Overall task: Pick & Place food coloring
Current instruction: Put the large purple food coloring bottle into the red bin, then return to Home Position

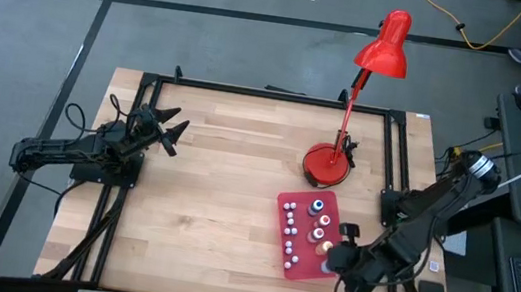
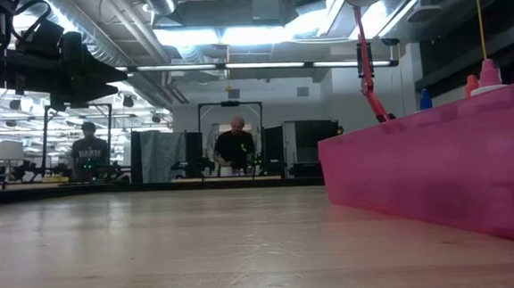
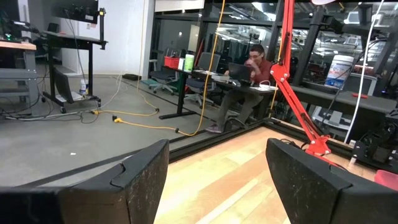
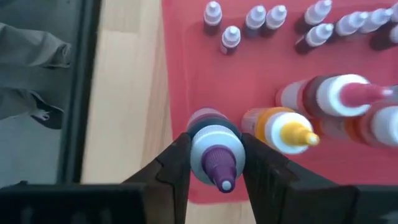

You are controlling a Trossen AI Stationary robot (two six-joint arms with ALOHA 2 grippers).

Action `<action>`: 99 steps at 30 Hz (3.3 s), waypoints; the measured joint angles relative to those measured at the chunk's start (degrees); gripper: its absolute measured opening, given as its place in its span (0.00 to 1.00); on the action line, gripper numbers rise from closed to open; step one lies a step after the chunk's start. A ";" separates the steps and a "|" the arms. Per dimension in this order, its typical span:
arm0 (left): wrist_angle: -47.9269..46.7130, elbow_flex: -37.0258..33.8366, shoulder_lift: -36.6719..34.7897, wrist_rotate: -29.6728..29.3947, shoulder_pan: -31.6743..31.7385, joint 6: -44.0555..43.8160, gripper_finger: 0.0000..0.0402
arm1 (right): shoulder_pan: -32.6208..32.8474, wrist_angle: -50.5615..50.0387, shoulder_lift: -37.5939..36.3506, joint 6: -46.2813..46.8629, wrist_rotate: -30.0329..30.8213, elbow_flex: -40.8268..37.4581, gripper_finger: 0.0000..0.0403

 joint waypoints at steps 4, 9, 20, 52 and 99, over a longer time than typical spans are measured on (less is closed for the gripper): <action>0.00 0.01 0.02 0.00 0.01 0.00 0.66 | -0.39 2.74 0.17 1.52 0.07 -4.17 0.30; 0.00 0.00 0.02 0.00 0.00 0.00 0.66 | -0.75 2.55 0.15 1.88 0.75 -5.11 0.35; 0.00 0.02 0.00 0.00 0.00 0.00 0.66 | -0.75 -5.02 -1.57 1.42 1.09 -1.73 0.54; 0.00 0.01 0.01 -0.01 0.02 0.00 0.66 | -35.03 31.29 -34.49 -26.66 23.75 -25.46 0.56; 0.00 0.01 0.01 0.00 0.02 0.00 0.66 | -54.43 63.23 -66.69 -36.24 30.57 -62.38 0.56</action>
